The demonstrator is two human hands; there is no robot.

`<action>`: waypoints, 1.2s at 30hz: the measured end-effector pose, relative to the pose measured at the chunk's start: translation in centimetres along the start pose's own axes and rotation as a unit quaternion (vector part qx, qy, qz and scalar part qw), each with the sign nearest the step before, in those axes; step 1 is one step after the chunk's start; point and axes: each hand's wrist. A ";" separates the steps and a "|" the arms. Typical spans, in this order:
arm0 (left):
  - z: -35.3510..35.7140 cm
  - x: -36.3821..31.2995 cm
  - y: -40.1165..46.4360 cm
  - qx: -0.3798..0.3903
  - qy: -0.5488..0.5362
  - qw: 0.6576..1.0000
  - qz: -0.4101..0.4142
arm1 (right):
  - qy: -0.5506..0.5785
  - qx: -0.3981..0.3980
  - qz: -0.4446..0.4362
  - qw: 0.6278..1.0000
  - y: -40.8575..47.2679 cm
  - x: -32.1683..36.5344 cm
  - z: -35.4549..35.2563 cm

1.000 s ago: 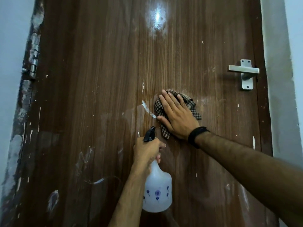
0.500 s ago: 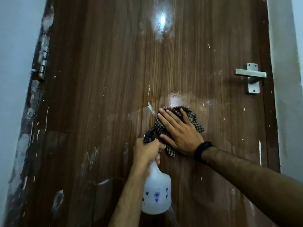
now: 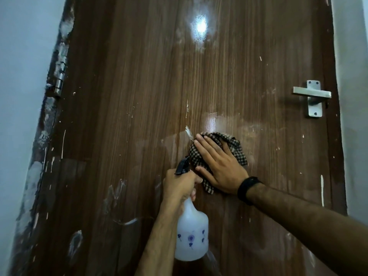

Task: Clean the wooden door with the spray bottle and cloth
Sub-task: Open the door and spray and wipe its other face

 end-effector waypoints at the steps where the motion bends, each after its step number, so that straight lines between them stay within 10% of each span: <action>1: -0.1 0.0 0.0 -0.003 -0.003 1.000 0.002 | 0.000 0.006 -0.006 1.000 -0.5 0.1 0.3; 23: -2.8 -0.9 0.1 -0.002 0.005 1.000 0.003 | 0.018 0.033 -0.030 0.999 2.1 1.1 0.3; 30: -2.3 -1.2 0.1 -0.012 0.029 0.999 0.019 | 0.052 0.010 0.091 0.994 10.2 -0.9 -4.1; 36: -2.5 -2.0 0.1 -0.015 0.039 0.999 0.012 | 0.043 0.000 0.001 0.999 6.4 1.0 -1.5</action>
Point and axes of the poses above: each hand's wrist, its own y-axis towards the middle knuckle, its own z-axis out of the palm, x = y × z, and after that the axes turned 4 degrees about x, right-handed
